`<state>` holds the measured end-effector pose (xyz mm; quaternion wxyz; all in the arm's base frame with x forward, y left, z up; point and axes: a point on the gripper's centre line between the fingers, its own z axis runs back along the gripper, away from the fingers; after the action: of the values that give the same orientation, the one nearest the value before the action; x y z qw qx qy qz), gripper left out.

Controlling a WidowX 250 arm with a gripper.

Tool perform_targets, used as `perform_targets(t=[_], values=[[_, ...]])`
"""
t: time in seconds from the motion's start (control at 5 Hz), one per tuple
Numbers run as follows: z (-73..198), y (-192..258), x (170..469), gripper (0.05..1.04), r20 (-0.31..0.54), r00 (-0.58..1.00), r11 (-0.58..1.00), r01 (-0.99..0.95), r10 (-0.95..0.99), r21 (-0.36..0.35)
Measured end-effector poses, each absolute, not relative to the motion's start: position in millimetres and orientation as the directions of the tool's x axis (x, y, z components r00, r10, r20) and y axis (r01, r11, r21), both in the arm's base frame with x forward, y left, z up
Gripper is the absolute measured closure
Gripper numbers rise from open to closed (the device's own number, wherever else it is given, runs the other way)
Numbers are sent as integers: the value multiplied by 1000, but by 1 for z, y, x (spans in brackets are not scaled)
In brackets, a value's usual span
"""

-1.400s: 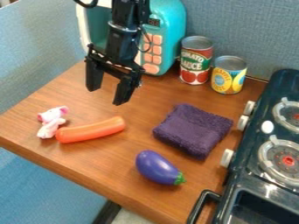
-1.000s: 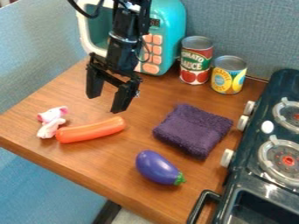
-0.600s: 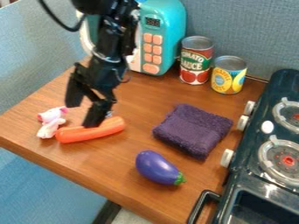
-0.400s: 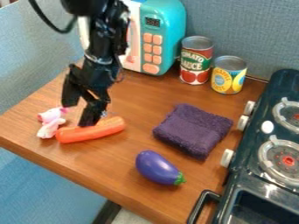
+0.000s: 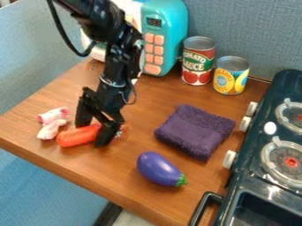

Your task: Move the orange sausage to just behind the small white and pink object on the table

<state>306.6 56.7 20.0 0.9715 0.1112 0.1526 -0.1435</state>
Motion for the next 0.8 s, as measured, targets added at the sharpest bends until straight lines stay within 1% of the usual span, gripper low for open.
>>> perform_targets(t=[0.2,0.4,0.6,0.8], values=[[18,53,310,130,-318,917,940,302,-242,156],[16,52,315,315,-325,926,952,256,-191,168],[16,49,316,509,-339,929,966,207,-145,155],[19,54,315,517,-335,941,987,95,-47,128]])
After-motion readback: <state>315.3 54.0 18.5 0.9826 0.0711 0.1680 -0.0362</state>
